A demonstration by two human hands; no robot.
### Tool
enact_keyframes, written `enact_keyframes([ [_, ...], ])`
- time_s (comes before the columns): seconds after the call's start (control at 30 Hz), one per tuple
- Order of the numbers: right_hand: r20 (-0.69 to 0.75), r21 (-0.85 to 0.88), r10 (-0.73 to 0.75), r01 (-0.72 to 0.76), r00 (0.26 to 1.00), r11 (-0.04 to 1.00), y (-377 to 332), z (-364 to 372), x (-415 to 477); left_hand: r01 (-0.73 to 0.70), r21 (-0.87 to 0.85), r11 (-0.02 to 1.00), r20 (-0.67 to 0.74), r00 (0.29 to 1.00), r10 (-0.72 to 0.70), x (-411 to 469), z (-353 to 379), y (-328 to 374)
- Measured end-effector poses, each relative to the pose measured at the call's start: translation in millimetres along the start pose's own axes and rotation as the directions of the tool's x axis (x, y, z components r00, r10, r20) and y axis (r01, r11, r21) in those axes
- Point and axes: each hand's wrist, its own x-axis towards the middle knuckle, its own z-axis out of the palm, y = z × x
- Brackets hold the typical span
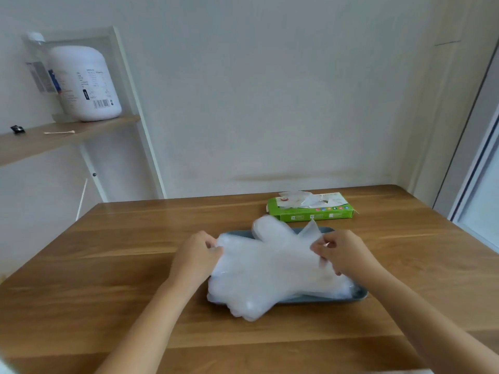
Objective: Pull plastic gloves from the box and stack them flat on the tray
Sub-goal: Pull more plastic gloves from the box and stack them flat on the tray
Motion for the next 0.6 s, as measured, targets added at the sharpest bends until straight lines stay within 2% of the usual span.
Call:
enact_keyframes([
  [0.07,0.008,-0.028,0.018,-0.017,1.000,0.999,5,0,-3,-0.086,0.073,0.994,-0.140,0.986,0.095,-6,-7,7],
  [0.13,0.011,-0.038,0.034,-0.033,0.999,0.999,6,1,-5,-0.230,0.032,0.973,-0.200,0.952,0.232,-14,-12,24],
  [0.2,0.003,-0.024,0.044,-0.044,0.999,0.999,4,1,-5,-0.365,-0.051,0.930,-0.127,0.926,0.356,-21,-9,45],
  [0.27,-0.001,0.012,0.058,-0.058,0.998,0.998,3,1,-5,-0.447,-0.087,0.890,0.025,0.892,0.451,-30,3,61],
  [0.33,0.005,0.058,0.085,-0.086,0.996,0.995,1,1,-4,-0.514,-0.045,0.856,0.202,0.835,0.512,-41,19,71],
  [0.43,0.089,0.131,0.136,-0.147,0.987,0.980,-5,-1,-5,-0.527,0.027,0.850,0.411,0.781,0.471,-53,42,82],
  [0.53,0.155,0.229,0.195,-0.228,0.968,0.946,-10,-2,-6,-0.457,0.144,0.878,0.473,0.811,0.345,-43,58,82],
  [0.6,0.166,0.196,0.217,-0.248,0.962,0.949,-7,-2,-7,-0.445,0.248,0.860,0.492,0.823,0.284,-31,64,74],
])
